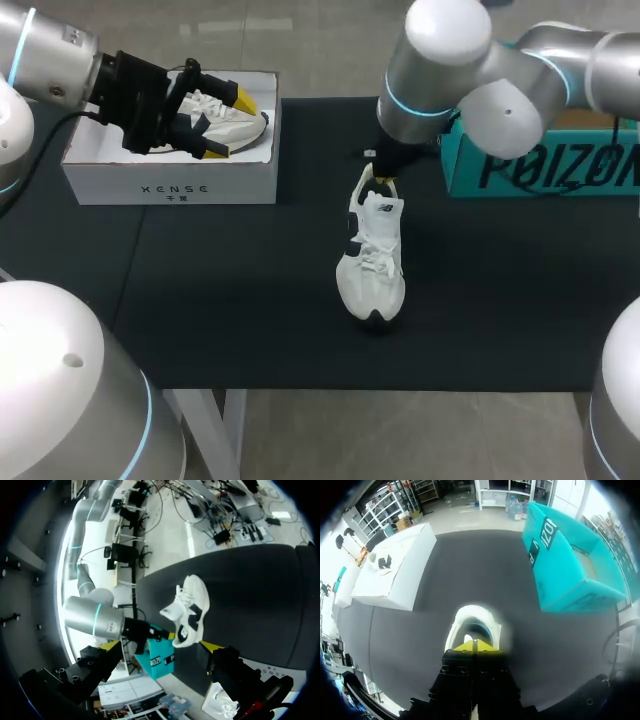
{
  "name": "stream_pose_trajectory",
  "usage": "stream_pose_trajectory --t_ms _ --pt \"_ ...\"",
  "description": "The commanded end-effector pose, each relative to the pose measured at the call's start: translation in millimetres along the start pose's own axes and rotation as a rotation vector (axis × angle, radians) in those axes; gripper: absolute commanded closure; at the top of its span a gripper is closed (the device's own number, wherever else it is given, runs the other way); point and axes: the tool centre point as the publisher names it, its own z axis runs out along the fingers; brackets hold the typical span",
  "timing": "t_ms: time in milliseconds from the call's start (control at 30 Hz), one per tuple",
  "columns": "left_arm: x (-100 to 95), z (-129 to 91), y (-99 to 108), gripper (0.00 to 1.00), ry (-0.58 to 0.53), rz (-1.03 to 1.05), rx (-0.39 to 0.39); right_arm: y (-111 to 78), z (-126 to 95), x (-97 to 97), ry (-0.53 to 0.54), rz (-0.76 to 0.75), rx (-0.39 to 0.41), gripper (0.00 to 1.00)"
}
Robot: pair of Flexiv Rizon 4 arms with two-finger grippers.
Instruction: Take the shoe out of the shoebox, open the shoe tongue, remove and reinsert the insole, then place the shoe into the shoebox
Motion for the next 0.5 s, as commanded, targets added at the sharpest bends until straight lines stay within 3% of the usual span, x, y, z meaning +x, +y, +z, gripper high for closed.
stream_pose_trajectory --t_ms 33,367,500 --pt "-0.5 0.4 -0.6 0.00 0.002 0.000 -0.002 2.2 18.8 13.2 -0.045 -0.008 -0.013 1.00" --pt "-0.5 0.4 -0.6 0.00 0.002 0.000 -0.002 -3.8 57.0 8.9 -0.065 -0.025 -0.014 1.00" --pt "-0.5 0.4 -0.6 0.00 0.002 0.000 -0.002 -11.2 79.6 6.7 -0.084 -0.040 0.028 1.00"
